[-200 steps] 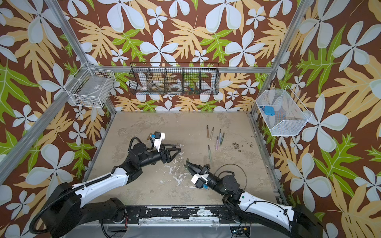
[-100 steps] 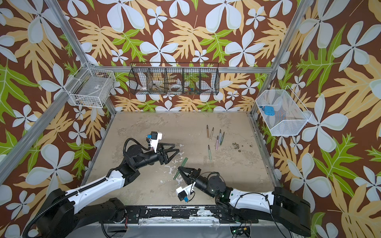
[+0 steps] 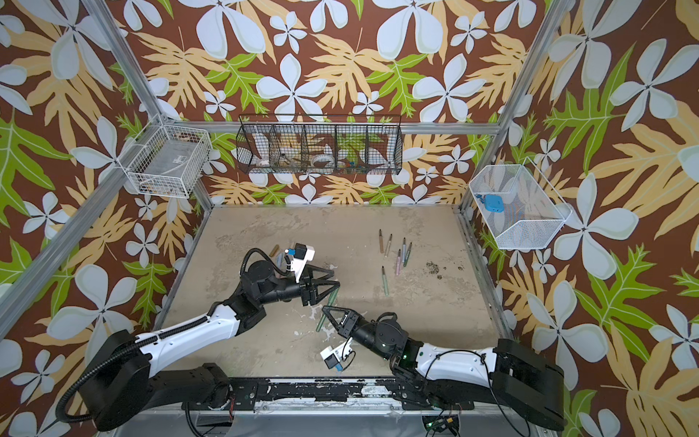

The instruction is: Open the pen caps

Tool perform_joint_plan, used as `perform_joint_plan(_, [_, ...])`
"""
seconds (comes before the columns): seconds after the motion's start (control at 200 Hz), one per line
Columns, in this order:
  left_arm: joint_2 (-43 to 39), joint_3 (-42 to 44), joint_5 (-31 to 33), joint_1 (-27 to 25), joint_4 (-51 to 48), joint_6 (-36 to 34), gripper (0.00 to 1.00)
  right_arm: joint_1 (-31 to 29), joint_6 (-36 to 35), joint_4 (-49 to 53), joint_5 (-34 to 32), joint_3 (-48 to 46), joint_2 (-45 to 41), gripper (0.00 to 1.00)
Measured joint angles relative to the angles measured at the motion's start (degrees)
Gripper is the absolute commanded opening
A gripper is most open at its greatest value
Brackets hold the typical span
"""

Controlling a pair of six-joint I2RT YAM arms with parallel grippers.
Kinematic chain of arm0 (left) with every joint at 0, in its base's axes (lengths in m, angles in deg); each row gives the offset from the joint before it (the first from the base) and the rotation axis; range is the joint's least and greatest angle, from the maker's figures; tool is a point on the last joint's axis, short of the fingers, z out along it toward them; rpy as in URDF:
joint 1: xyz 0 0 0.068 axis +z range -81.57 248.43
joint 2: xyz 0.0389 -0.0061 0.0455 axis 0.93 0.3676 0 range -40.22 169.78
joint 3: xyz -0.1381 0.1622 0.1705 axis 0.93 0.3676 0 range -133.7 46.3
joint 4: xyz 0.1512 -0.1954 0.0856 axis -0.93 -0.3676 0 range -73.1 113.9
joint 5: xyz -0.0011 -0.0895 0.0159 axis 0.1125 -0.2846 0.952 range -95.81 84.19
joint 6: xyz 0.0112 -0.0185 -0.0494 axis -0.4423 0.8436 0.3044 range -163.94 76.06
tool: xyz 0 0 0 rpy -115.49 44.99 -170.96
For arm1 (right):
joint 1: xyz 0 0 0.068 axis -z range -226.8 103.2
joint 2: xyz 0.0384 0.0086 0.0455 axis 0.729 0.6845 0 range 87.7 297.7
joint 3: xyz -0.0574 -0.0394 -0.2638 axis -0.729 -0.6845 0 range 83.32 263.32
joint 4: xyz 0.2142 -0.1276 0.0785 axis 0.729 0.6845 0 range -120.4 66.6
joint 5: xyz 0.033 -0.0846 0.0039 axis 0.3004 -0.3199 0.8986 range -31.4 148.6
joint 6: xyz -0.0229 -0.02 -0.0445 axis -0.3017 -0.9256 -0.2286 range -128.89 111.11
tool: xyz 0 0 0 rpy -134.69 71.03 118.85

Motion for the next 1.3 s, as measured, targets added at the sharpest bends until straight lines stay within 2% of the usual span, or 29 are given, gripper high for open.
perform_joint_plan(0.27, [1.27,-1.9,1.57,-0.04,-4.26,-2.1,0.42,1.55,-1.44,0.0,0.04,0.48,1.51,0.0])
perform_joint_plan(0.566, [4.72,-4.26,2.38,-0.44,-7.82,-2.93,0.39,1.62,-2.21,0.15,-0.52,0.46,2.05,0.0])
perform_joint_plan(0.791, [6.23,-5.07,1.36,-0.7,-7.74,-2.91,0.31,1.6,-2.34,0.85,-1.97,0.46,2.19,0.0])
perform_joint_plan(0.921, [6.8,-5.73,1.25,-1.03,-7.98,-2.93,0.31,1.57,-2.78,0.81,-3.08,0.48,2.38,0.0])
perform_joint_plan(0.996, [7.28,-6.23,0.87,-1.22,-8.57,-2.99,0.35,1.57,-3.04,0.81,-3.45,0.68,2.38,0.0])
perform_joint_plan(1.131, [8.13,-6.88,-0.04,-1.6,-9.84,-3.15,0.37,1.57,-3.48,0.85,-4.33,1.16,2.36,0.0])
perform_joint_plan(1.301, [8.13,-7.15,-1.14,-1.86,-10.51,-3.56,0.21,1.57,-3.91,1.14,-4.52,1.49,2.58,0.0])
